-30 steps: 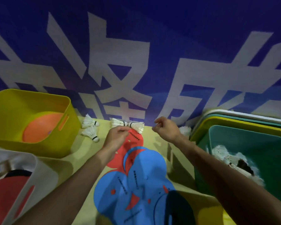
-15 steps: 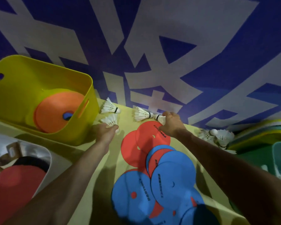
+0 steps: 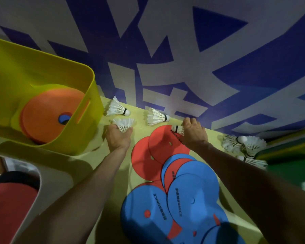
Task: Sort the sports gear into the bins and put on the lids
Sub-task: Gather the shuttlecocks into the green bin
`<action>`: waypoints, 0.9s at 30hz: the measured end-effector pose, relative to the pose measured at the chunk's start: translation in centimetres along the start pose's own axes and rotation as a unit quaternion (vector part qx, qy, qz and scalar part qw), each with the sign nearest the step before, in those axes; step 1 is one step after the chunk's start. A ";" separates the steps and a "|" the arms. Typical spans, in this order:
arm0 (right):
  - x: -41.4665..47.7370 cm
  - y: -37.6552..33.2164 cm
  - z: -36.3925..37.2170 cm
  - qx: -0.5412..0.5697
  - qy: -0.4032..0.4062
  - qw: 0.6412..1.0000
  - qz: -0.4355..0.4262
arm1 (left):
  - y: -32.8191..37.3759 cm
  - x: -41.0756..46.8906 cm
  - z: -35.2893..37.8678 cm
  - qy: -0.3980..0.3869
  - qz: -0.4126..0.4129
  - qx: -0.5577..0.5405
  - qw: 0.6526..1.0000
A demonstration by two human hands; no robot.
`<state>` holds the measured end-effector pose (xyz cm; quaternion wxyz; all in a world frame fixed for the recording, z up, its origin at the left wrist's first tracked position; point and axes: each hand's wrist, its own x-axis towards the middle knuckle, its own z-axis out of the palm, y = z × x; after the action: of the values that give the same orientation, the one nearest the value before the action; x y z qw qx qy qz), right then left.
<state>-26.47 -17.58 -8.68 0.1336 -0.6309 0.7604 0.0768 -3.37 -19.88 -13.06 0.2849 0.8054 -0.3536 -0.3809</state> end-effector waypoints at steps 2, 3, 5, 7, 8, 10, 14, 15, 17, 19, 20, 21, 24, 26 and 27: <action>-0.4 0.5 0.2 -0.012 -0.014 1.000 0.005 | -0.1 -0.6 -0.2 -0.009 0.011 -0.008 1.000; -0.7 0.8 0.1 -0.011 -0.016 1.000 0.009 | 0.1 -1.2 -0.5 -0.012 0.011 -0.020 1.000; -1.3 1.3 -0.4 0.011 -0.014 1.000 0.019 | 0.8 -2.6 -1.1 -0.023 0.022 -0.041 0.999; -2.2 1.6 -1.4 0.054 -0.020 0.998 0.025 | 1.3 -4.1 -1.5 -0.047 0.035 -0.056 0.997; -2.7 1.8 -2.0 0.082 -0.028 0.996 0.025 | 1.7 -5.0 -1.7 -0.061 0.038 -0.068 0.995; -3.8 2.1 -3.6 0.145 -0.045 0.988 0.022 | 2.5 -6.8 -2.0 -0.092 0.044 -0.097 0.990; -6.4 3.6 -6.9 0.251 -0.049 0.966 0.023 | 5.2 -11.1 -2.6 -0.142 0.080 -0.118 0.980; -7.1 4.2 -7.8 0.280 -0.043 0.959 0.023 | 5.8 -12.2 -2.8 -0.156 0.091 -0.118 0.977; -8.7 5.3 -9.5 0.337 -0.025 0.941 0.024 | 7.0 -14.4 -3.0 -0.191 0.111 -0.125 0.967; -10.5 6.6 -11.1 0.385 -0.007 0.922 0.026 | 8.2 -16.8 -3.5 -0.222 0.128 -0.146 0.956; -11.5 7.4 -11.9 0.412 0.001 0.911 0.031 | 9.0 -18.3 -3.7 -0.231 0.133 -0.154 0.951; -12.7 8.2 -12.6 0.441 0.006 0.897 0.039 | 9.6 -19.6 -3.8 -0.242 0.135 -0.164 0.947; -16.6 11.1 -14.7 0.520 0.027 0.852 0.053 | 11.7 -24.3 -3.8 -0.273 0.151 -0.190 0.931; -19.2 13.4 -15.9 0.547 0.045 0.835 0.053 | 12.8 -27.2 -3.3 -0.291 0.161 -0.195 0.923; -20.5 14.6 -16.4 0.554 0.056 0.829 0.053 | 13.2 -28.4 -2.8 -0.300 0.166 -0.191 0.920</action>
<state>-39.05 -0.24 12.34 0.4138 -0.4129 0.7139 -0.3855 -18.78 -4.73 9.84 0.3732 0.5137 -0.4714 -0.6121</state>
